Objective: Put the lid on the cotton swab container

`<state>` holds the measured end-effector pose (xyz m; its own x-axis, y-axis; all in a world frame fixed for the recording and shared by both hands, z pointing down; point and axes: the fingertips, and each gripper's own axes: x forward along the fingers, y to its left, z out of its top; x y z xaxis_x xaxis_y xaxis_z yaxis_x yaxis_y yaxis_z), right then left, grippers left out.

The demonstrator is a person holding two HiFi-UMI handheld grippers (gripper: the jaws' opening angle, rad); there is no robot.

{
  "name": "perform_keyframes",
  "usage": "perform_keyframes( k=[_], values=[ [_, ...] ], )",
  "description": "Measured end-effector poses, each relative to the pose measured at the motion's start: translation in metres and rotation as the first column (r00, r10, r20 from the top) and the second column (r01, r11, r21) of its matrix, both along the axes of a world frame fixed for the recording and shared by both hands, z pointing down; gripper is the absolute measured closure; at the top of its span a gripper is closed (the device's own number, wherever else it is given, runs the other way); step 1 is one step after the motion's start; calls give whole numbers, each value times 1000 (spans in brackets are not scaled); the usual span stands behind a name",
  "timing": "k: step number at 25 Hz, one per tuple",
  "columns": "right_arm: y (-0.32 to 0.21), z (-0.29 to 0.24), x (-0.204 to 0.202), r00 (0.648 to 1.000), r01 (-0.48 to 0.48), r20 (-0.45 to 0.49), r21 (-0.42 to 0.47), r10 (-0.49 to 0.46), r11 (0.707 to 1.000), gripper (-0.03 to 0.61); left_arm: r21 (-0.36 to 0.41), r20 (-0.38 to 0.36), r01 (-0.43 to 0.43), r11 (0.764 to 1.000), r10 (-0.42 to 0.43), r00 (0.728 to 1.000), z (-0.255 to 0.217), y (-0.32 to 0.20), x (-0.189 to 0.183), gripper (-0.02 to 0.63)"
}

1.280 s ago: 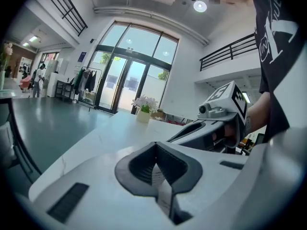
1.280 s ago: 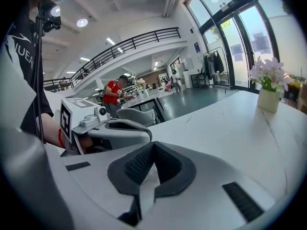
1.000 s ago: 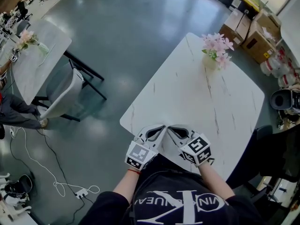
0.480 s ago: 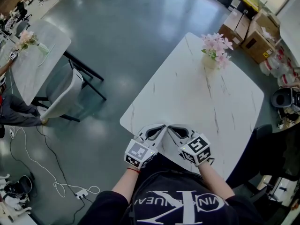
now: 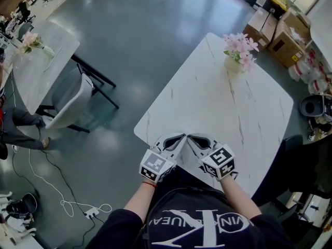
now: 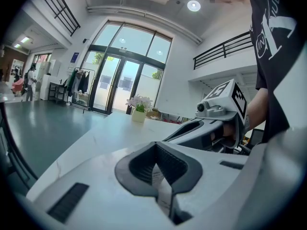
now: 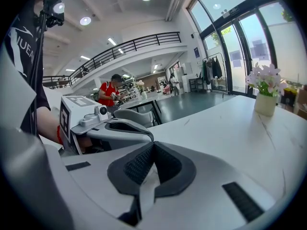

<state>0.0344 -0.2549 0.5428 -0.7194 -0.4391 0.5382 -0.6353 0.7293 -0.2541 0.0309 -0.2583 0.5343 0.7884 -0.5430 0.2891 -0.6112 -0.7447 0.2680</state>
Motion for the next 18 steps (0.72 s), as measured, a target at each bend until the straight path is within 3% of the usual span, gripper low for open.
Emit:
perform_keyframes(
  k=[6,18],
  values=[
    [5,-9,-3,999,31,29,27,-32,999,575,-40,23,23,999,-22,999,-1,-1,-2,609],
    [6,-59,-14,988,21,146,139,-41,990,577,42,-50,55,998,-53,997,-48,-3,-13,610]
  ],
)
